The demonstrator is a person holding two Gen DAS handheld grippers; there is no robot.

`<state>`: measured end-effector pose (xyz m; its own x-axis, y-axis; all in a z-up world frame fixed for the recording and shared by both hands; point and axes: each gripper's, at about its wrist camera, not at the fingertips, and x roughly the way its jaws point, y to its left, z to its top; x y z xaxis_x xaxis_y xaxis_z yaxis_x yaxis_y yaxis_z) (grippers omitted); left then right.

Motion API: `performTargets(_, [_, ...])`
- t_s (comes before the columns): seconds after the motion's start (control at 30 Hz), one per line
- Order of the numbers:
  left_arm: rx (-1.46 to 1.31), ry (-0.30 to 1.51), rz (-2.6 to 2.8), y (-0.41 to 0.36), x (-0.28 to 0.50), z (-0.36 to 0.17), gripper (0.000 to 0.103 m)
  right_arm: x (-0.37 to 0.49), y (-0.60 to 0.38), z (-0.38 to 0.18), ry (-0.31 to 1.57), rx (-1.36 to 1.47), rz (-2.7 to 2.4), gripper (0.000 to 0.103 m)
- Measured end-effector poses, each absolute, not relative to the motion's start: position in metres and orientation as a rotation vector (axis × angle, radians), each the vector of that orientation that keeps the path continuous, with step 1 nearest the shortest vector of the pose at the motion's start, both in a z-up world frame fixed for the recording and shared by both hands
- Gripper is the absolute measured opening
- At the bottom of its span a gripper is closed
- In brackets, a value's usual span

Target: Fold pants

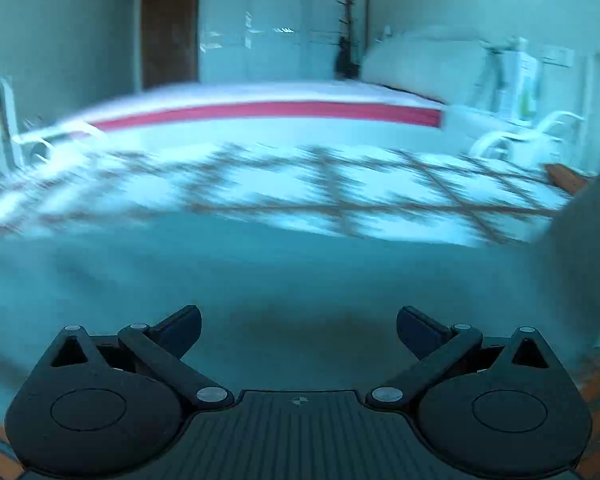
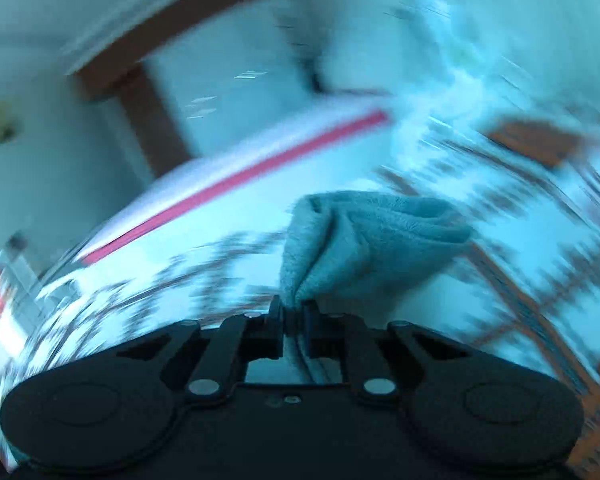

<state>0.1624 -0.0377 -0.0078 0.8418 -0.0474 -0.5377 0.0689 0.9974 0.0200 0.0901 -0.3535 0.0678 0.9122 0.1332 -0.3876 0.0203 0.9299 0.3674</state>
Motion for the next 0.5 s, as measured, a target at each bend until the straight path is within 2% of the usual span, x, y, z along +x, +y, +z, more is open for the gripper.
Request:
performTargets(0.13, [-0.011, 0.578, 0.141, 0.101, 0.166, 0.01, 0.103, 0.112, -0.243, 0.063, 0.453, 0.209, 0.255, 0.001])
performTargets(0.17, [-0.029, 0.575, 0.183, 0.125, 0.16, 0.01, 0.103, 0.117, -0.215, 0.055, 0.477, 0.175, 0.329, 0.006])
performTargets(0.23, [-0.052, 0.577, 0.246, 0.16, 0.147, 0.003, 0.103, 0.124, -0.158, 0.032, 0.555, 0.069, 0.501, 0.026])
performTargets(0.27, [-0.068, 0.589, 0.259, 0.171, 0.14, -0.003, 0.103, 0.127, -0.135, 0.019, 0.618, 0.016, 0.571, 0.026])
performTargets(0.3, [-0.103, 0.622, 0.281, 0.179, 0.137, -0.007, 0.103, 0.127, -0.124, 0.011, 0.643, 0.003, 0.598, 0.008])
performTargets(0.33, [-0.162, 0.637, 0.277, 0.184, 0.135, -0.009, 0.103, 0.128, -0.122, 0.007, 0.656, 0.026, 0.583, 0.003])
performTargets(0.4, [-0.227, 0.602, 0.214, 0.183, 0.129, -0.012, 0.103, 0.134, -0.132, 0.01, 0.658, 0.077, 0.566, 0.006])
performTargets(0.5, [-0.178, 0.621, 0.133, 0.161, 0.133, -0.019, 0.103, 0.141, -0.147, 0.008, 0.67, 0.082, 0.517, 0.009])
